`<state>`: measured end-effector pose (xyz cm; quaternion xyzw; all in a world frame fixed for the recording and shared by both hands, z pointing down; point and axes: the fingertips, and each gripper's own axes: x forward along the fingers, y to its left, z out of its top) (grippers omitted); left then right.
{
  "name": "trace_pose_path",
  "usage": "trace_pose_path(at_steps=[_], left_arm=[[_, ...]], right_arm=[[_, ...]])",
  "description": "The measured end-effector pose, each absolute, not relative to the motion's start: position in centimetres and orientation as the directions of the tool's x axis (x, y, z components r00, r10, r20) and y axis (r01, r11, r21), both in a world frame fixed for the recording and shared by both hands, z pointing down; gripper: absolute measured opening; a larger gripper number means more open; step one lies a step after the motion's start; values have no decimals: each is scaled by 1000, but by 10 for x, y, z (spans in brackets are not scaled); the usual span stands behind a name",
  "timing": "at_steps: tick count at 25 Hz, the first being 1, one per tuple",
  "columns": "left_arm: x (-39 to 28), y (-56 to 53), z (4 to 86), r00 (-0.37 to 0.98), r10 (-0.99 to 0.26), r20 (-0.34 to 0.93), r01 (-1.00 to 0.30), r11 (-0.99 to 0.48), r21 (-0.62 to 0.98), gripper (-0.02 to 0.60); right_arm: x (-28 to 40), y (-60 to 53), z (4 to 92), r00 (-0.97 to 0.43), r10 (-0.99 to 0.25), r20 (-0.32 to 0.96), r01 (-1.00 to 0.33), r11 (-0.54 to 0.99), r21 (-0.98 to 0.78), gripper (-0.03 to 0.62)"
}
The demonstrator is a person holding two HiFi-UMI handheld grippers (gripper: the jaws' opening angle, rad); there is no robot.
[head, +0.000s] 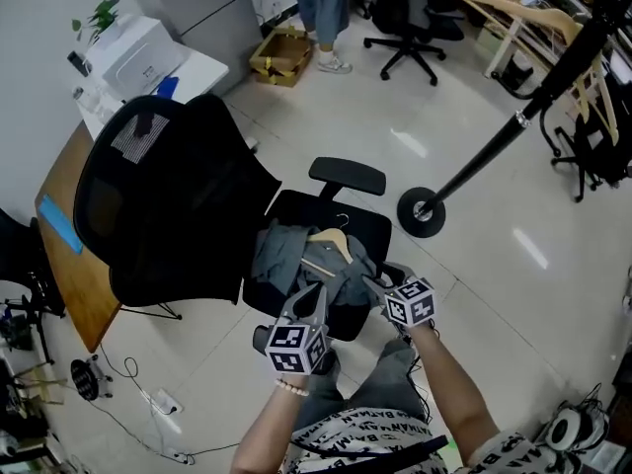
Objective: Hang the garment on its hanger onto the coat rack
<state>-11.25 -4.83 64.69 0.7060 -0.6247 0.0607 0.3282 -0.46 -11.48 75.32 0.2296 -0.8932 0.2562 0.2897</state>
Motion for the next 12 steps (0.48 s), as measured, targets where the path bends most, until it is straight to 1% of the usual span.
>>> trace_pose_path(at_steps=[6,12], left_arm=[[-120,-61,700,247,-801,546,-921,-19,389,3],[-130,-61,737,262,-778,571,-915,-12,404,4]], right_arm=[[-29,-130,861,-645,-186,741,-593,734,-331,252],[-52,-152,941,-561,-173,810,-640,711,-291,249]])
